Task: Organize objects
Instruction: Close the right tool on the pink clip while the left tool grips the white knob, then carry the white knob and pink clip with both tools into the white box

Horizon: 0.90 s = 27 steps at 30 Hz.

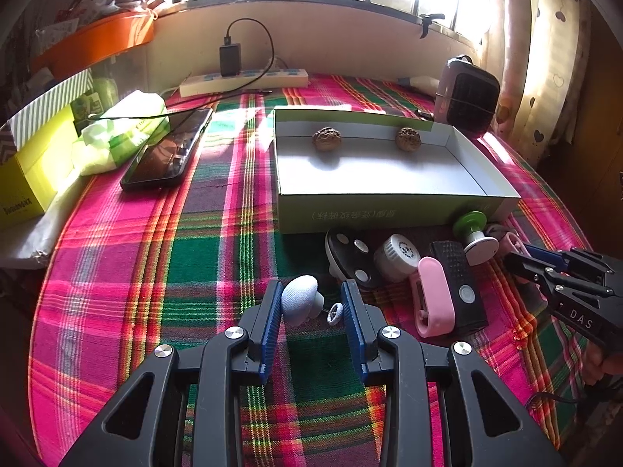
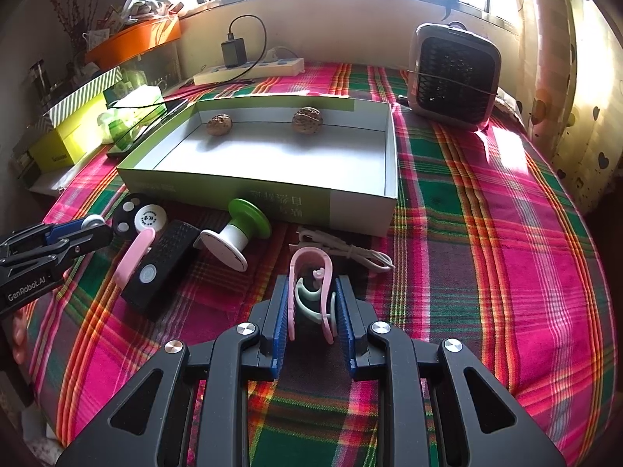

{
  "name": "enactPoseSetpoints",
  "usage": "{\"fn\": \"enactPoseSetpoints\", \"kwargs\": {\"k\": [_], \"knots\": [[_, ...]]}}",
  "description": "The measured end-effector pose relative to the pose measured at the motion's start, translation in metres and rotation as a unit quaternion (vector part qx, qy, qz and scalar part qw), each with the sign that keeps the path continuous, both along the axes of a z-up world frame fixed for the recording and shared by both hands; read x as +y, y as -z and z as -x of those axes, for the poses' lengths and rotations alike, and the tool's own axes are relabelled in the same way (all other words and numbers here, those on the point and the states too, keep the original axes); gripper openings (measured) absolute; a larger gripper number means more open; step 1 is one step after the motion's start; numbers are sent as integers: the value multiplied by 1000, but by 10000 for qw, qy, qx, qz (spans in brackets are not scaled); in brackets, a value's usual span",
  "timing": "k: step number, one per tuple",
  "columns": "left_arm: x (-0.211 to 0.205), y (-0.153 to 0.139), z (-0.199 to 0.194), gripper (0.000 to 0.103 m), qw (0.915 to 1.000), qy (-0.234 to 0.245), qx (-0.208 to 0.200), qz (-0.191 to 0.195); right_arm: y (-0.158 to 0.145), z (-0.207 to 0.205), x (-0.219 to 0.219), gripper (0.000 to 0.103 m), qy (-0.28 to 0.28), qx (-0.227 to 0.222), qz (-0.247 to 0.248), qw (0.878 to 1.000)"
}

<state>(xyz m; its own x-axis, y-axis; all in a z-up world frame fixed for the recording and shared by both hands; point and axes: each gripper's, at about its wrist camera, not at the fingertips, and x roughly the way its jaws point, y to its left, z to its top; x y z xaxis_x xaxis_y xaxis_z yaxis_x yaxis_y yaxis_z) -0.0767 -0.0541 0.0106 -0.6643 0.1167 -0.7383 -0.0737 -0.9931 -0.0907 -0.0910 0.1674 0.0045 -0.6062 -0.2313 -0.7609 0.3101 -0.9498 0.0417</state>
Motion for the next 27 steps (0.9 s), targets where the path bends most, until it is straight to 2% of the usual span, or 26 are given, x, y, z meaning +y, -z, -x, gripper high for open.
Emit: {"fn": "enactPoseSetpoints", "kwargs": {"k": [16, 27], "knots": [[14, -26, 6, 29, 9995, 171, 257, 28, -25, -2, -4, 24, -92, 237, 227, 9994], [25, -39, 24, 29, 9987, 367, 363, -24, -39, 13, -8, 24, -61, 338, 284, 9990]]}}
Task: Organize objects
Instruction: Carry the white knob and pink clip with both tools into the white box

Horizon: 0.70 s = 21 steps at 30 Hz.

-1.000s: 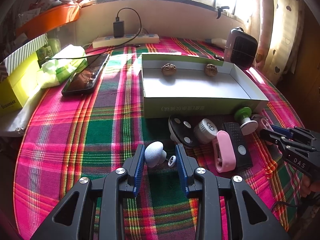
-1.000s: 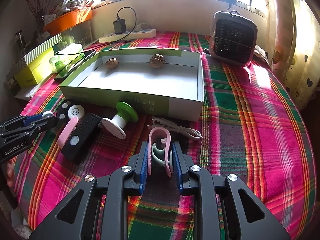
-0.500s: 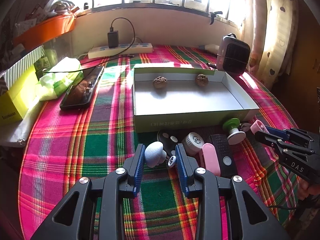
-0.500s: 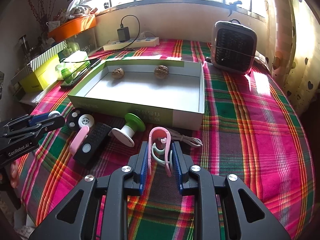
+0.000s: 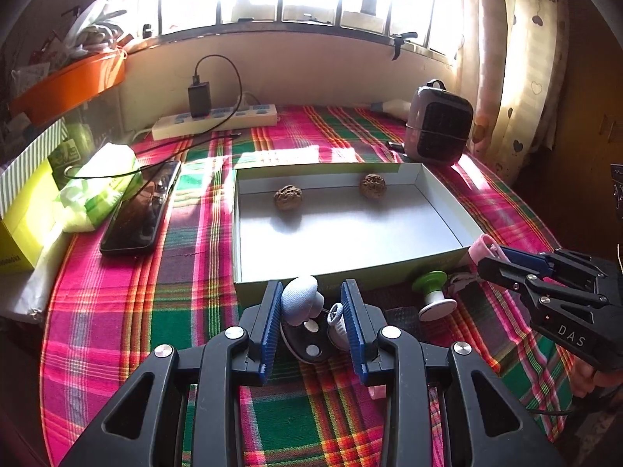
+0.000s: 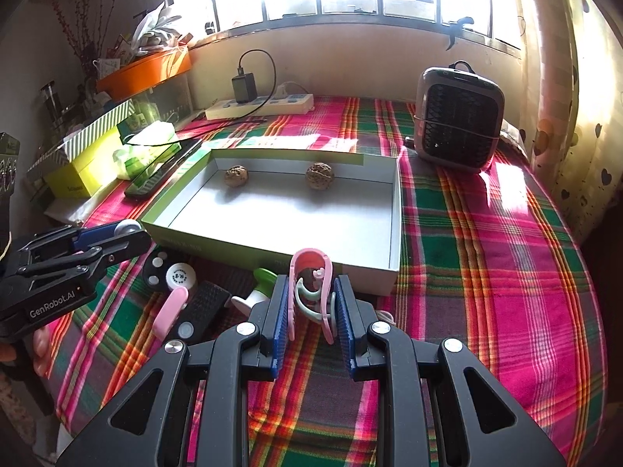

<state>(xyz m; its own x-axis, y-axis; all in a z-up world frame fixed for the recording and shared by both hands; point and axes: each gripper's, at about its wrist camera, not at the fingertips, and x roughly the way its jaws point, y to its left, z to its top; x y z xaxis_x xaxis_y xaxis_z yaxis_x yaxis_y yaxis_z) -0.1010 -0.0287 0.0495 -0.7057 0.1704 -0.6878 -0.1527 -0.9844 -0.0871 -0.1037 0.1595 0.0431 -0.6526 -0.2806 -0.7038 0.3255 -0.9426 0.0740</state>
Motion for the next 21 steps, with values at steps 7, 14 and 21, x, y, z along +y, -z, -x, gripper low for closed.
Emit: {"fn": "enactPoseSetpoints", "kwargs": {"k": [7, 14, 21], "knots": [[8, -1, 19, 29, 9999, 103, -28, 10, -4, 18, -3, 24, 5, -11, 7, 10000], [15, -5, 42, 29, 9999, 160, -26, 20, -7, 39, -6, 24, 37, -13, -38, 10000], [22, -6, 71, 29, 9997, 245, -59, 11, -10, 64, -9, 24, 98, -10, -65, 9999]]}}
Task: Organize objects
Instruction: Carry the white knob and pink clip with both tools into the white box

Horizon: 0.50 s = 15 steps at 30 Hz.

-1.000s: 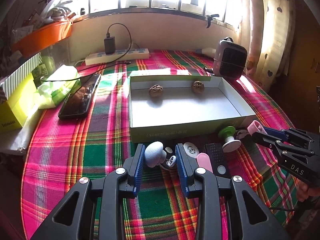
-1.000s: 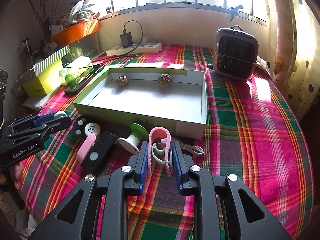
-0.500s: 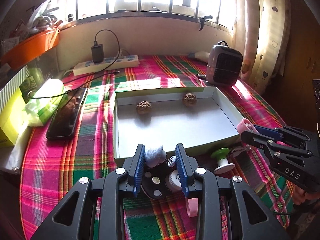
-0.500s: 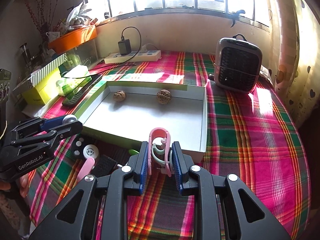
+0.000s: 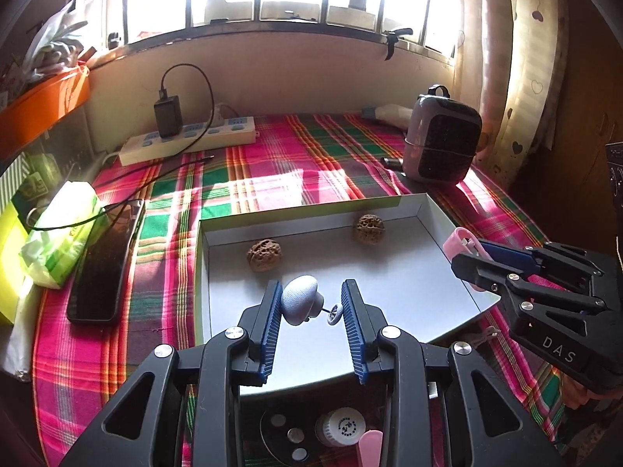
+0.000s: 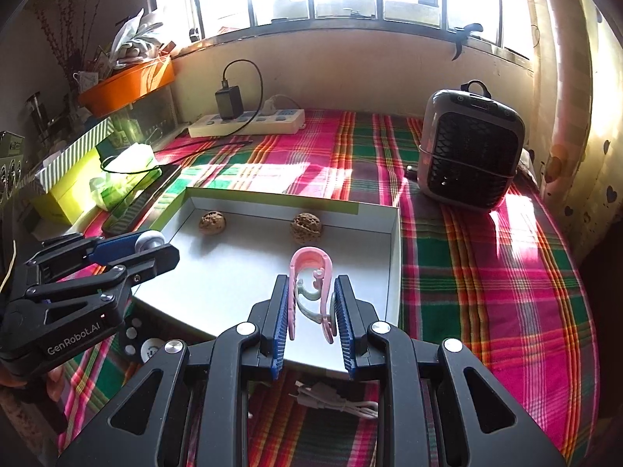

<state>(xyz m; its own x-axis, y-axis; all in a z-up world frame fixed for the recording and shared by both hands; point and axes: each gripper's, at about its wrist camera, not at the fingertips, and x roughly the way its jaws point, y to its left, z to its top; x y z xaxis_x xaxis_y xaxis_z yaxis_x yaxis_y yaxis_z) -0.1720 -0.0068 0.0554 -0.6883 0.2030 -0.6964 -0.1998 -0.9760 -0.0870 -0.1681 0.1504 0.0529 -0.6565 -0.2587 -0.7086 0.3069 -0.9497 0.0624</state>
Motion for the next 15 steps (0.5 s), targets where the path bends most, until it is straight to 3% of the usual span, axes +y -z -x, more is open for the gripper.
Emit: {"fn": "enactPoseSetpoints", "kwargs": {"k": [15], "knots": [[12, 14, 50, 29, 9997, 25, -231, 40, 16, 54, 2, 24, 204, -317, -58, 9993]]}}
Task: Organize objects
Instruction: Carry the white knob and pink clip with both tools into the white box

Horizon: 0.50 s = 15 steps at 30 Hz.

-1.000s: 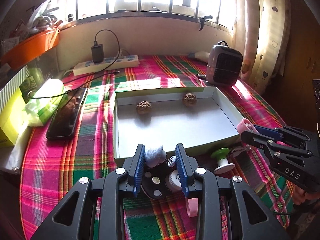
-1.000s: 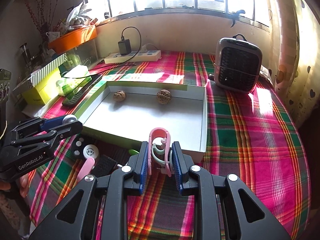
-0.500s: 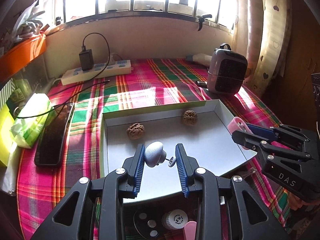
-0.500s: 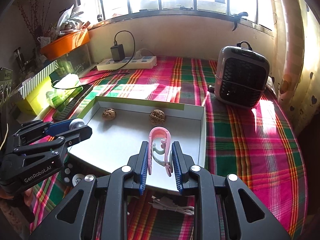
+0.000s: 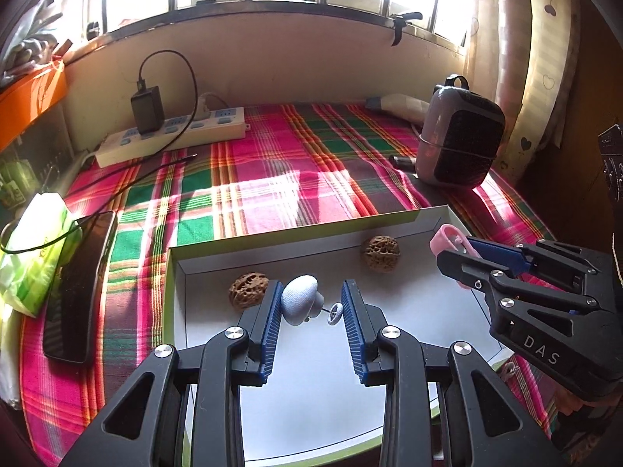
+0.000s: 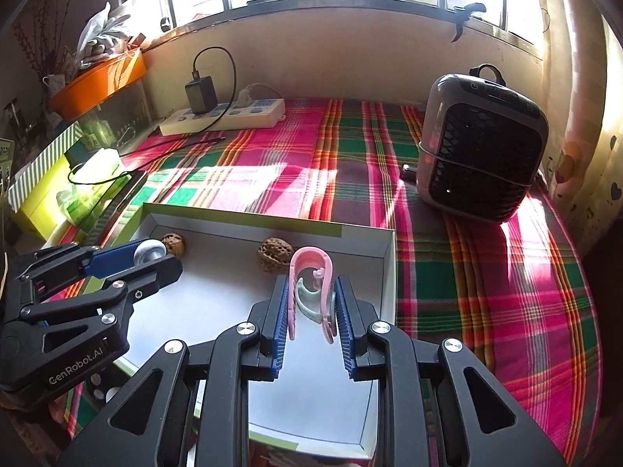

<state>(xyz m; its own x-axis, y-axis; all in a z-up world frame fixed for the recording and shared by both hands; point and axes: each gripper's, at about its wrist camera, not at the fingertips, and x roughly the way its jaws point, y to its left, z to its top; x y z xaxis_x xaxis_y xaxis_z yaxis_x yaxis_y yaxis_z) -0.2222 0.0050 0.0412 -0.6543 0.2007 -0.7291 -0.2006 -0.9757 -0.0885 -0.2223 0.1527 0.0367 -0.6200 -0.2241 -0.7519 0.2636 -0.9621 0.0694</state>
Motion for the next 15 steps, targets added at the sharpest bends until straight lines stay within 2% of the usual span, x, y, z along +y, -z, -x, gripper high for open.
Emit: {"fn": "enactPoseSetpoints", "kwargs": {"k": [15], "knots": [[9, 15, 30, 29, 9996, 5, -206, 178, 19, 26, 4, 24, 38, -263, -55, 9996]]}}
